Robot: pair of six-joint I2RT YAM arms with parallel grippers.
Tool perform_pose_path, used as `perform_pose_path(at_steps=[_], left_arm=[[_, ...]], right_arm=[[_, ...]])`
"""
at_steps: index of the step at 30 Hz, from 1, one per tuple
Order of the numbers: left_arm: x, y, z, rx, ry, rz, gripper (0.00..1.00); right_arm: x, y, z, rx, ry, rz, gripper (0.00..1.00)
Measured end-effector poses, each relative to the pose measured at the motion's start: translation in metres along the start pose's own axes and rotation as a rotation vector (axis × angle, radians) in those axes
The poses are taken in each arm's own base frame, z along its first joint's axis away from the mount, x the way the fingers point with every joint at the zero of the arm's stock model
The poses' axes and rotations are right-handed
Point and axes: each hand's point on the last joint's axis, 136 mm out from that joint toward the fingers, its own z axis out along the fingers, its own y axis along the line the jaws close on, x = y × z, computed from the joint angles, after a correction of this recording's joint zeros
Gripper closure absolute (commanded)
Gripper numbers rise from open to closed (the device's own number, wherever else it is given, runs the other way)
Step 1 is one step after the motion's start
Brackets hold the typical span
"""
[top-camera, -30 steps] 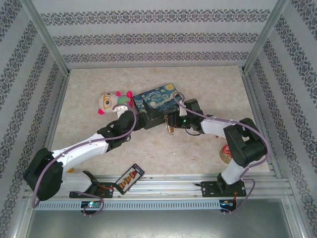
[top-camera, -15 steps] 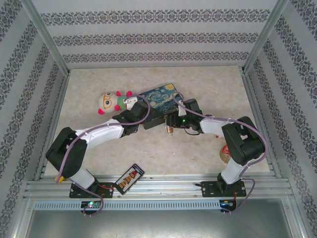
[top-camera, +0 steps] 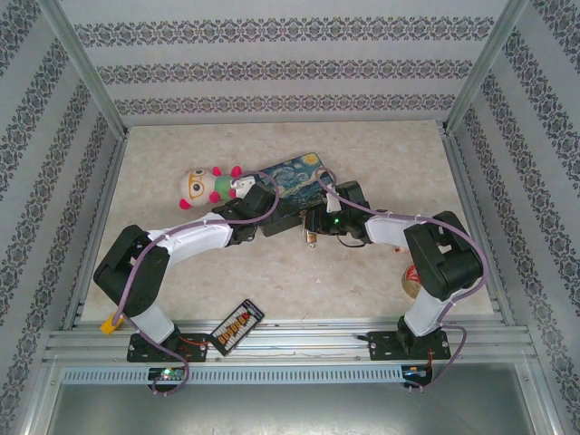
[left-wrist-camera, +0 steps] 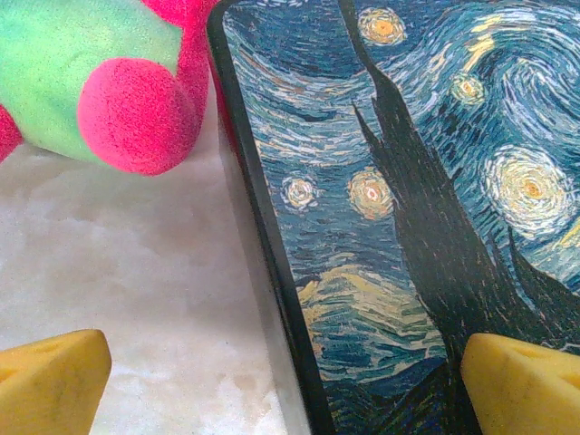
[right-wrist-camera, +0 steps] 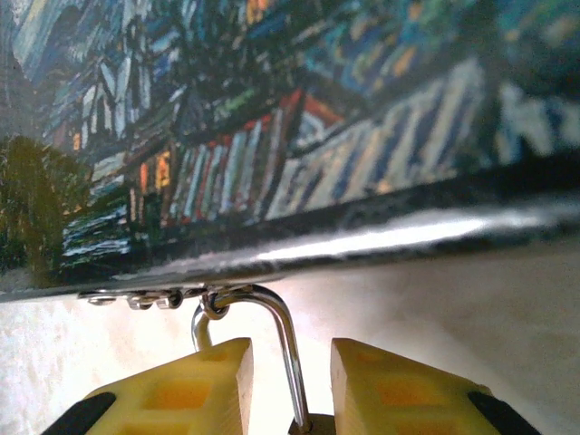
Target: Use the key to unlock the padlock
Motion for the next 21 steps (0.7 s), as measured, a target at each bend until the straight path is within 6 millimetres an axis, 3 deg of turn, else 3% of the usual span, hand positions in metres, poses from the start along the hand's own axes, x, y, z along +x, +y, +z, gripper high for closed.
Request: perform_pose_path(at_steps=[21], left_arm=[[0.0031,-0.0027,0.0008,0.023,0.024,-0.022,0.01]], right_arm=[[-0.0027,-0.0023,0.0062,-0.019,-0.031,0.003,0.74]])
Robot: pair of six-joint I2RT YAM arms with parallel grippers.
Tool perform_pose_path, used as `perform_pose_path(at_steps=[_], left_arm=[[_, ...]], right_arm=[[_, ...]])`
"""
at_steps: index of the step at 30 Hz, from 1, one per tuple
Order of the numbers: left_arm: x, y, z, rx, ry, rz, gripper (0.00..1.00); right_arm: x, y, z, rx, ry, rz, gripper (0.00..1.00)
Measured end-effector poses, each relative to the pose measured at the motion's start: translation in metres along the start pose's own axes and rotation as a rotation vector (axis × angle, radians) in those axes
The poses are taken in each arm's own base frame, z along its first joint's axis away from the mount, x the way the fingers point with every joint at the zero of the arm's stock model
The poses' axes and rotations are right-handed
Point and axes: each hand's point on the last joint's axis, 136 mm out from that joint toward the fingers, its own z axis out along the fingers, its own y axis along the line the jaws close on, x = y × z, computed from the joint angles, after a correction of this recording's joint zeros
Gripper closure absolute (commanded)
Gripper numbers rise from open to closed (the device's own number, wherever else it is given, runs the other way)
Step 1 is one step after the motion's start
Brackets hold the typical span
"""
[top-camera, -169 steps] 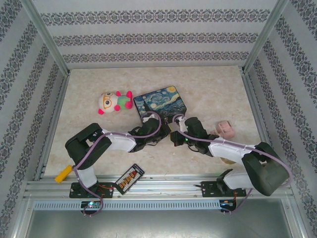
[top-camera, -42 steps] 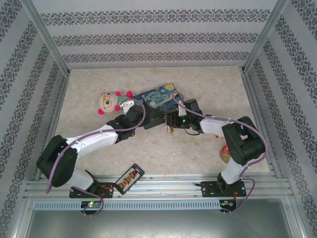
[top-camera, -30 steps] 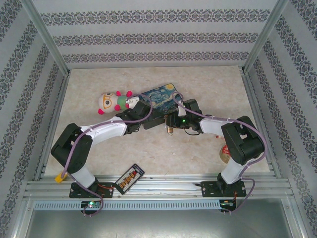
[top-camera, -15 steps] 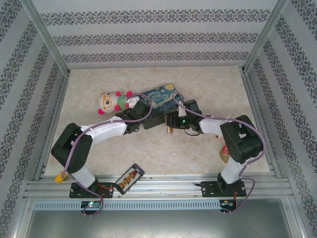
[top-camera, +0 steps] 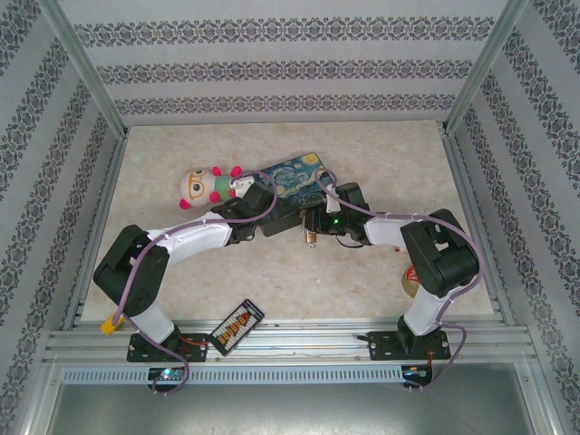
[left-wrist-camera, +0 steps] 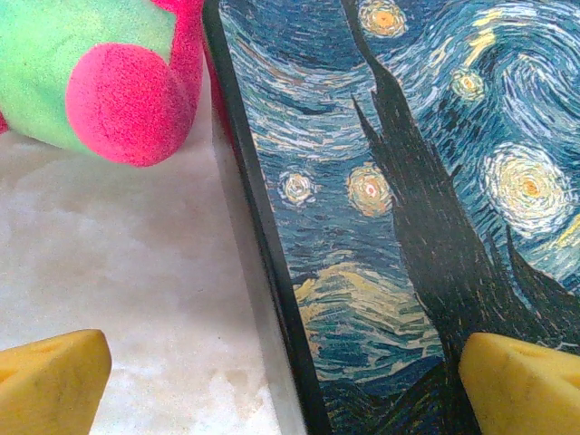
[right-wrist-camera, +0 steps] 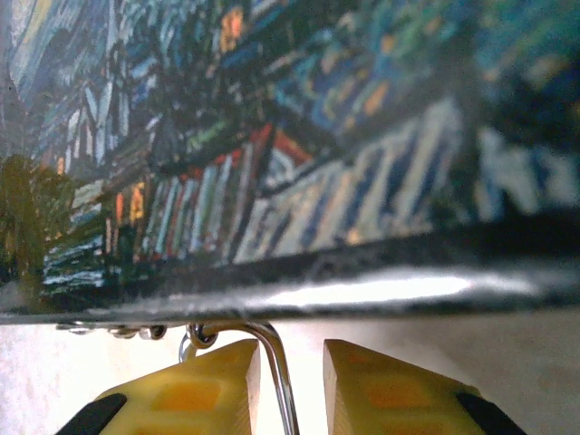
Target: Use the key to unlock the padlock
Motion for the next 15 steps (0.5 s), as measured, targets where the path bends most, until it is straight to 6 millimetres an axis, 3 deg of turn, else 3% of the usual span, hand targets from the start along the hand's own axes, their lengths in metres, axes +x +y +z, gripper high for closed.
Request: perform_pose_path(at_steps=[6,15], left_arm=[[0.001,0.000,0.000,0.001,0.002,-0.005,0.01],[0.001,-0.001,0.000,0.007,0.008,-0.006,0.01]], right_arm=[[0.000,0.000,0.001,-0.008,-0.013,-0.006,0.76],[0.009,-0.001,-0.005,-0.020,-0.030,0.001,0.86]])
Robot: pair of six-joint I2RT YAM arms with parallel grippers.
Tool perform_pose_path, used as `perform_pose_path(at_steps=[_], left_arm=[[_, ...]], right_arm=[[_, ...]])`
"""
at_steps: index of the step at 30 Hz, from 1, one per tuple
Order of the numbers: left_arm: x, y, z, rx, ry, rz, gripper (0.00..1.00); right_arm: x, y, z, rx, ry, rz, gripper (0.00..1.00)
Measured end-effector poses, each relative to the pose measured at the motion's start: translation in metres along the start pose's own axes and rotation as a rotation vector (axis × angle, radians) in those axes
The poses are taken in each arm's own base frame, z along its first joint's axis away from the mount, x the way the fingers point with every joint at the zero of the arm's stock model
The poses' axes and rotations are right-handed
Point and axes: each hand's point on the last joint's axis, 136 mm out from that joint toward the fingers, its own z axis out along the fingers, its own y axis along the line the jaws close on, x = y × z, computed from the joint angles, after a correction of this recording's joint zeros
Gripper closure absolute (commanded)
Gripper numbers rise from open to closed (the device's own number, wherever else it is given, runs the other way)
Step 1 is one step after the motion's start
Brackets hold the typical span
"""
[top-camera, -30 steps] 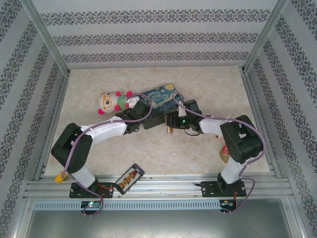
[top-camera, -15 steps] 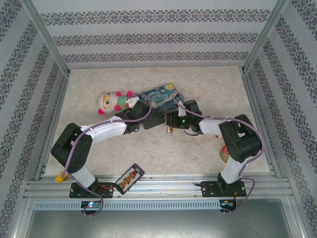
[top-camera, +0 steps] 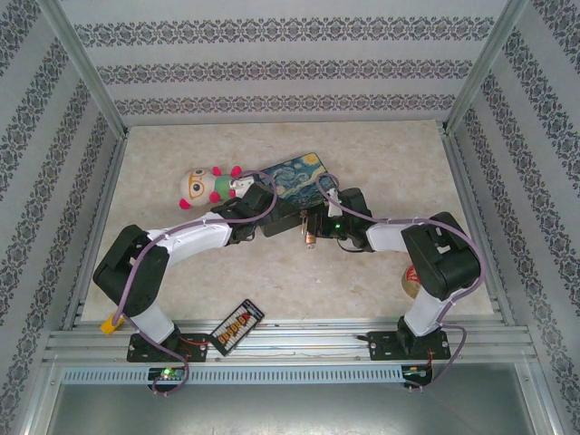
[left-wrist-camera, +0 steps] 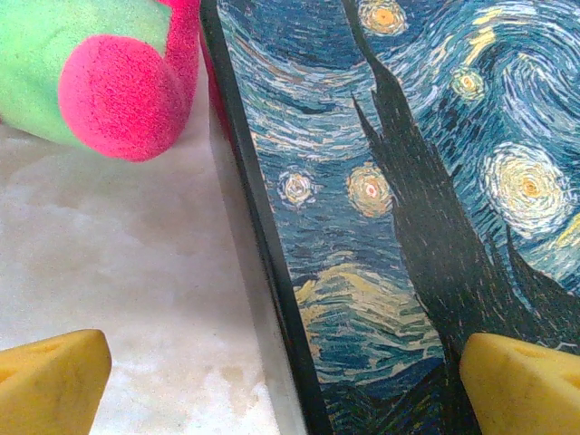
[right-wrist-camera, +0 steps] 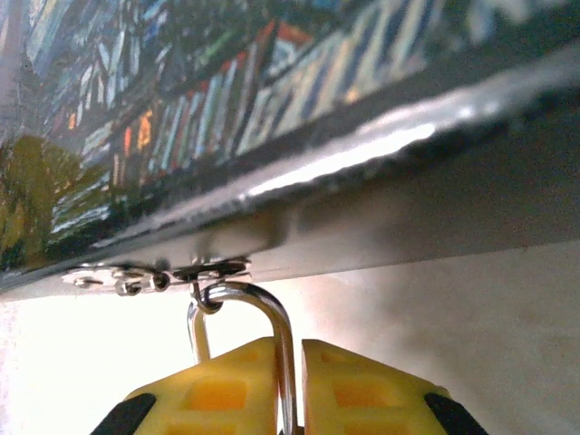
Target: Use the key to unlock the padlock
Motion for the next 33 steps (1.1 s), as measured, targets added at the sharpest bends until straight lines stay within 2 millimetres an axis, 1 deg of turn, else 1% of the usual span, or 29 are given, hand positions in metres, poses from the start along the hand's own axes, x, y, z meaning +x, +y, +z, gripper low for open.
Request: perform_pose_path(at_steps=[3,8,21,33], left_arm=[[0.000,-0.001,0.000,0.004,0.003,-0.001,0.01],[0.001,-0.001,0.000,0.008,0.007,-0.013,0.01],[0.011,-0.003,-0.003,0.053,0.016,-0.087,0.01],[0.029,-0.008,-0.016,0.068,0.017,-0.100,0.01]], right_arm=[[0.002,0.001,-0.001,0.003,-0.001,0.008,0.89],[0.002,0.002,-0.001,0.014,-0.009,0.037,1.00],[0.005,0.001,-0.011,0.031,-0.041,0.139,1.00],[0.013,-0.003,-0.024,0.069,-0.041,0.183,1.00]])
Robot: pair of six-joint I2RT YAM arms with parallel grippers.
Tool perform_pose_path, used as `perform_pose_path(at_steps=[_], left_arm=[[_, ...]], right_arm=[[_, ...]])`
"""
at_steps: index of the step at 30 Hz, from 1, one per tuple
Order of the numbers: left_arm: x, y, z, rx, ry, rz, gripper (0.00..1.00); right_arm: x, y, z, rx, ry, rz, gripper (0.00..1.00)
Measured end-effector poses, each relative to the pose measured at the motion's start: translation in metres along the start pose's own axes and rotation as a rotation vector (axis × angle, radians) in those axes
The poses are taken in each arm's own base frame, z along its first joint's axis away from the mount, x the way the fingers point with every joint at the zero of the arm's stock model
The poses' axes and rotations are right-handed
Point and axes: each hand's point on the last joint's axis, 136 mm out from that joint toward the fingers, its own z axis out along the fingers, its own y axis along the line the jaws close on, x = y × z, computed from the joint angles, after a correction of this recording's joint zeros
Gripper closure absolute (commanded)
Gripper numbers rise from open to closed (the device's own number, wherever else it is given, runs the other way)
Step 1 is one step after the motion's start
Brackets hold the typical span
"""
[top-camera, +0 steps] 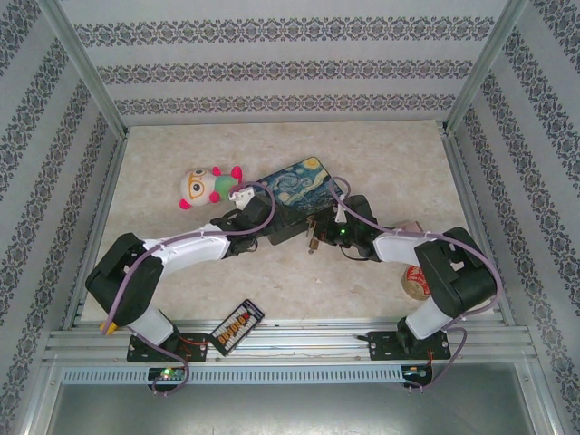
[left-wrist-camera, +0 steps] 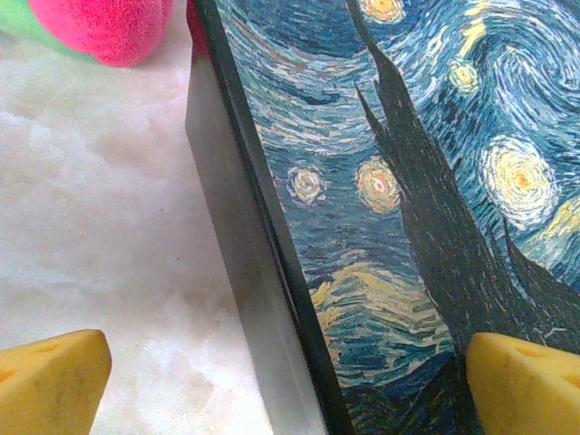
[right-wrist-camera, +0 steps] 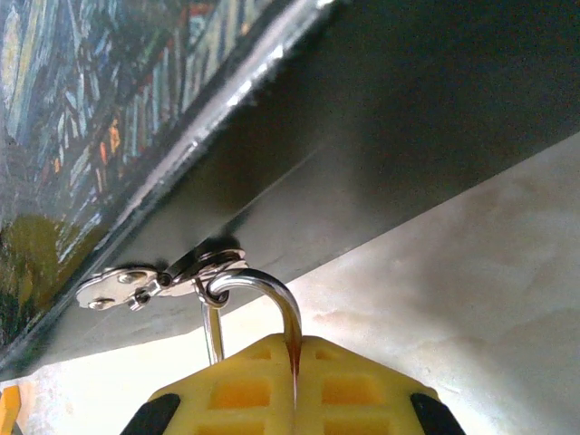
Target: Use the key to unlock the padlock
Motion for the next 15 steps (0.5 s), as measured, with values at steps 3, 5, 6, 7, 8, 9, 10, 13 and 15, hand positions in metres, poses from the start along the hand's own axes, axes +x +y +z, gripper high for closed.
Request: perform_pose_path(at_steps=[3,5,6,7,8,9,10,13,15], left_arm=[[0.0024,0.0018,-0.0021,0.002,-0.006,-0.011,0.01],[0.0033,0.0023,-0.0030,0.004,-0.010,-0.015,0.01],[0.0033,0.0025,-0.0034,0.004,-0.012,-0.017,0.01],[0.0036,0.0030,-0.0035,0.003,-0.015,-0.018,0.01],[0.0035,0.0029,-0.0038,0.004,-0.016,-0.018,0.01],[0.0038,0.0029,-0.0040,0.004,-0.016,-0.018,0.01],[0.0042,0.0023,-0.0043,0.006,-0.016,-0.016,0.01],[0.0063,0.0001,-0.0054,0.011,-0.015,-0.009,0.01],[0.0071,-0.0009,-0.0058,0.013,-0.014,-0.007,0.01]], right_arm=[[0.0006,-0.0002,-0.0023,0.001,-0.005,0.009,1.00],[0.0007,-0.0002,-0.0034,0.002,-0.007,0.018,1.00],[0.0005,0.0000,-0.0039,0.002,-0.008,0.020,1.00],[0.0007,0.0001,-0.0045,0.003,-0.009,0.024,1.00],[0.0006,0.0001,-0.0051,0.003,-0.010,0.027,1.00],[0.0006,-0.0001,-0.0057,0.004,-0.013,0.030,1.00],[0.0007,0.0000,-0.0064,0.004,-0.014,0.035,1.00],[0.0008,-0.0020,-0.0085,0.013,-0.021,0.052,1.00],[0.0006,-0.0028,-0.0098,0.018,-0.024,0.061,1.00]])
